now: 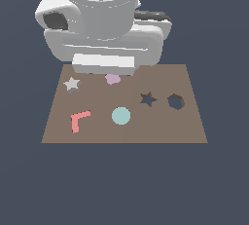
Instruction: Insert a designated object into the corresponding slot on a board.
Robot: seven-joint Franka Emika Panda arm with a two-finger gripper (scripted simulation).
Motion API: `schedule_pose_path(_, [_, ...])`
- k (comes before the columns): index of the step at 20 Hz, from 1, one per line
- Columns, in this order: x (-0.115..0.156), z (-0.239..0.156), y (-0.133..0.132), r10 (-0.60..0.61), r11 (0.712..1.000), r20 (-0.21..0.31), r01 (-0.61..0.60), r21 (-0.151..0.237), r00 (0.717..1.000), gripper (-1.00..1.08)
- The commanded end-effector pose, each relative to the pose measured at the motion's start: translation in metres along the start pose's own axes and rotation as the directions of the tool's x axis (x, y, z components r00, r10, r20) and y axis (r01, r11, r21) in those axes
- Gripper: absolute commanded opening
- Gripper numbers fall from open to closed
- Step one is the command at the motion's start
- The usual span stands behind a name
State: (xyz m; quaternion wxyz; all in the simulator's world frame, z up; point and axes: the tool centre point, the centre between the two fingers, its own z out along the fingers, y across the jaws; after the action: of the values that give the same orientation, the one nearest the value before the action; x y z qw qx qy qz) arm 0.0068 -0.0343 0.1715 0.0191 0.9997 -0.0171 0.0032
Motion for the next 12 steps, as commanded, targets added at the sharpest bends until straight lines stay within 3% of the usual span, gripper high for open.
schedule_pose_path(1, [0.0,0.0,0.0,0.0,1.0,0.0,0.0,0.0,1.0,1.0])
schedule_pose_path(12, [-0.0076,0.0069,0.0056,-0.07,0.998,-0.001,0.07,0.002,0.998,1.0])
